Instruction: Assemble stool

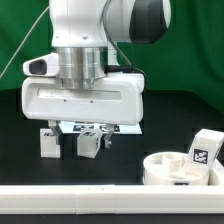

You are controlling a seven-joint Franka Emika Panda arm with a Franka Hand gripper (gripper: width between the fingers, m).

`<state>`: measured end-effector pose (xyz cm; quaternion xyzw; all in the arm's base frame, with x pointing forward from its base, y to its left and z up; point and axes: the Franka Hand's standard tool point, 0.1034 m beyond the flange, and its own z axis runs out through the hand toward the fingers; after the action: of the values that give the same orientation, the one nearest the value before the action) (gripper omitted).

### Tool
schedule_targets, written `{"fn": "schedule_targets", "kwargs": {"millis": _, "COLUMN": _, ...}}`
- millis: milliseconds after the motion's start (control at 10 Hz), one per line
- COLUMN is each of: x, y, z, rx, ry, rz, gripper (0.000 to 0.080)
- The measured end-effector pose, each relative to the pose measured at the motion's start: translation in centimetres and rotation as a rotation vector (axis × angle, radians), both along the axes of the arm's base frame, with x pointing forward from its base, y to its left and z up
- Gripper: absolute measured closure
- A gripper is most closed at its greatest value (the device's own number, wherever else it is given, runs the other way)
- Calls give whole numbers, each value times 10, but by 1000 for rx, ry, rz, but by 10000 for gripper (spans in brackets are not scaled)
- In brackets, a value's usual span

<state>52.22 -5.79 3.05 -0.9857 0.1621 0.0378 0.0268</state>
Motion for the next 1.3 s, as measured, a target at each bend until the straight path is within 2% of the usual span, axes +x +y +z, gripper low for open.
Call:
{"fn": "schedule_targets", "kwargs": {"millis": 200, "x": -7, "y": -8, "z": -7, "rx": 48, "ry": 133, "rz": -36, "gripper": 151}}
{"fn": "schedule_targets", "kwargs": {"millis": 300, "x": -13, "y": -8, "z": -5, "rx": 86, "ry": 228, "rz": -53, "gripper": 151}}
{"fn": "schedule_targets", "kwargs": {"millis": 400, "x": -4, "y": -12, "z": -1, "rx": 101, "ry": 249, "rz": -56, "gripper": 151}}
{"fn": "schedule_targets", "kwargs": {"millis": 700, "x": -13, "y": -11, "z": -2, "rx": 179, "ry": 427, "rz": -55, "gripper": 151}}
{"fn": "schedule_targets", "kwargs": {"millis": 900, "x": -17, "y": -16, "z": -3, "rx": 229, "ry": 494, "rz": -17, "gripper": 151}}
{"fn": "schedule_targets", "kwargs": {"millis": 1000, "x": -18, "y": -18, "z": -4, "rx": 240, "ry": 512, "rz": -13, "gripper": 151}}
{"fn": "schedule_targets", "kwargs": {"millis": 1200, "x": -26, "y": -17, "z": -5, "rx": 289, "ry": 635, "rz": -13, "gripper": 151}}
{"fn": "schedule_targets", "kwargs": {"millis": 1300, "x": -22, "y": -14, "z": -7, "rx": 300, "ry": 662, "rz": -7, "gripper": 151}}
